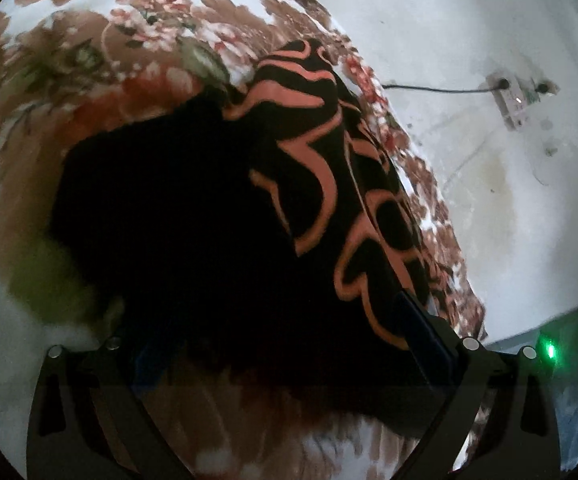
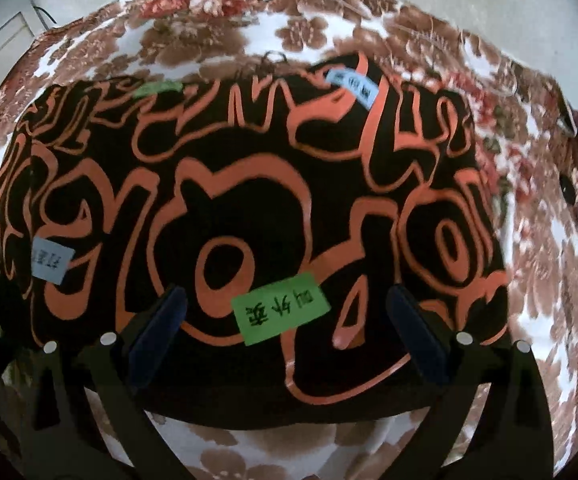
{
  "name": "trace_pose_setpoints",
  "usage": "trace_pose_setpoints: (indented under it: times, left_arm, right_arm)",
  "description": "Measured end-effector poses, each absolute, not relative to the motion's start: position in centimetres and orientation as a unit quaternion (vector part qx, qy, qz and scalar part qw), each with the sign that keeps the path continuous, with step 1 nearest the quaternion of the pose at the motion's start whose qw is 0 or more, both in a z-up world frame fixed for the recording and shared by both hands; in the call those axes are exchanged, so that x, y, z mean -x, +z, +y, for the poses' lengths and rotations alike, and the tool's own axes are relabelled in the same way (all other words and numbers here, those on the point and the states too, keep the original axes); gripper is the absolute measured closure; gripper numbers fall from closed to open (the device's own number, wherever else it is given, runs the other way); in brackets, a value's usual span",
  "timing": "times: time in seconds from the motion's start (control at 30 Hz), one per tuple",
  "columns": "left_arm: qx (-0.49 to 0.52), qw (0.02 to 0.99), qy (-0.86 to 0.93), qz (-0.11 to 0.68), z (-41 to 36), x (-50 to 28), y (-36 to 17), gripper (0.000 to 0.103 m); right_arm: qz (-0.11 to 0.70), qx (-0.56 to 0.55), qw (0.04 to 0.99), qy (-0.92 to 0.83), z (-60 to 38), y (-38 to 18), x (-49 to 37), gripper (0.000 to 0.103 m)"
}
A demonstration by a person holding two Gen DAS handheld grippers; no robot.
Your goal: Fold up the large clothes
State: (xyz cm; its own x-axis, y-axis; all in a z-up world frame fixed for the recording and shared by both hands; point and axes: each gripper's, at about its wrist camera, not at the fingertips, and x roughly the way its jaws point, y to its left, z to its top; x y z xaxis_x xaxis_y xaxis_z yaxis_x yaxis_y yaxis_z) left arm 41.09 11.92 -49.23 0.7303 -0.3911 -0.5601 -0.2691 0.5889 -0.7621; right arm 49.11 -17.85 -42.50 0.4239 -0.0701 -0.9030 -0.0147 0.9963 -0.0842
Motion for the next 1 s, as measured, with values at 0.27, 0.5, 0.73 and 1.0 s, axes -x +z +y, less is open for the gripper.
trace_pose_setpoints:
  times: [0.27,0.5,0.73,1.0]
  left_arm:
    - [0.436,0.833,-0.057,0.335,11.9,-43.9,-44.6,0.006]
    - [0.348,0.851,-0.014,0.393,10.0,-44.7,-47.9,0.006]
    - [0.355,0.870,-0.048,0.338,9.4,-44.6,-44.0,0.010]
    - [0.401,0.825,-0.035,0.396,11.5,-45.8,-48.3,0.061]
  right_arm:
    - [0.516,0.074,0.853,-0.022,-16.7,-42.6,-48.3,0.005]
    - [0.532,0.036,0.845,-0.022,-17.4,-42.7,-48.4,0.005]
    - [0.525,-0.004,0.851,0.009,-16.5,-41.3,-47.4,0.005]
    - [0.543,0.042,0.839,0.001,-14.5,-44.1,-48.0,0.005]
